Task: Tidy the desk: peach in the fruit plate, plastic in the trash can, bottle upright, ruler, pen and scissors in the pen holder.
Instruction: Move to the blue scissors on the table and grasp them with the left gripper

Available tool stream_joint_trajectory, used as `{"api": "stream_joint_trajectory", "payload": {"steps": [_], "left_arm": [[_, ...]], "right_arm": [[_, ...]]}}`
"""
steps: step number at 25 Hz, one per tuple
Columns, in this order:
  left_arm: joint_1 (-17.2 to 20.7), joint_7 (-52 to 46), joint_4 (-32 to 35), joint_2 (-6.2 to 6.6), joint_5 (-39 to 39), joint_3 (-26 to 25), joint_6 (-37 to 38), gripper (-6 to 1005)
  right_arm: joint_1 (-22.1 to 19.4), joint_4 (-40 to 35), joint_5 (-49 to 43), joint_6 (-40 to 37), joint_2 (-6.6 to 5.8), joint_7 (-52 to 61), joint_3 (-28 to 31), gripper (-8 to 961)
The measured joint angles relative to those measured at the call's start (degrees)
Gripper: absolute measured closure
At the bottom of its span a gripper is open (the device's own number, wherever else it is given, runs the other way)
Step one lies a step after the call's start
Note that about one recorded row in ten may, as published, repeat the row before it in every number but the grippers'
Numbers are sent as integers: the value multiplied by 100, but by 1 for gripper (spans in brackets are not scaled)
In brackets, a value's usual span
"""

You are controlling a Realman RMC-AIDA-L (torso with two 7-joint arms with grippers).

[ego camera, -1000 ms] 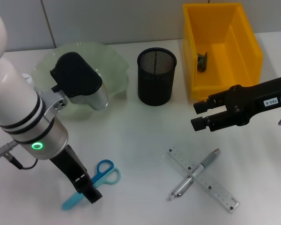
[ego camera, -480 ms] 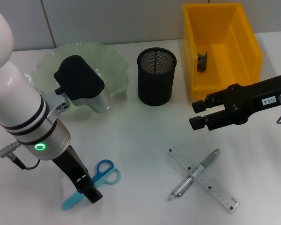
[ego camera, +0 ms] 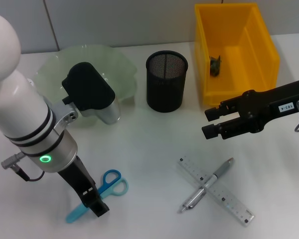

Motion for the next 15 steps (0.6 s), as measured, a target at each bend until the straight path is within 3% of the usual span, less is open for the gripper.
{"api": "stream_joint_trajectory", "payload": {"steps": [10, 15], "left_arm": [[1, 55, 29, -6, -3, 205, -9, 359], [-12, 84, 15, -8, 10, 207, -40, 355]], "right_arm": [[2, 0, 0, 0, 4, 7, 0, 297], [1, 0, -1, 0, 4, 9, 0, 297]]}}
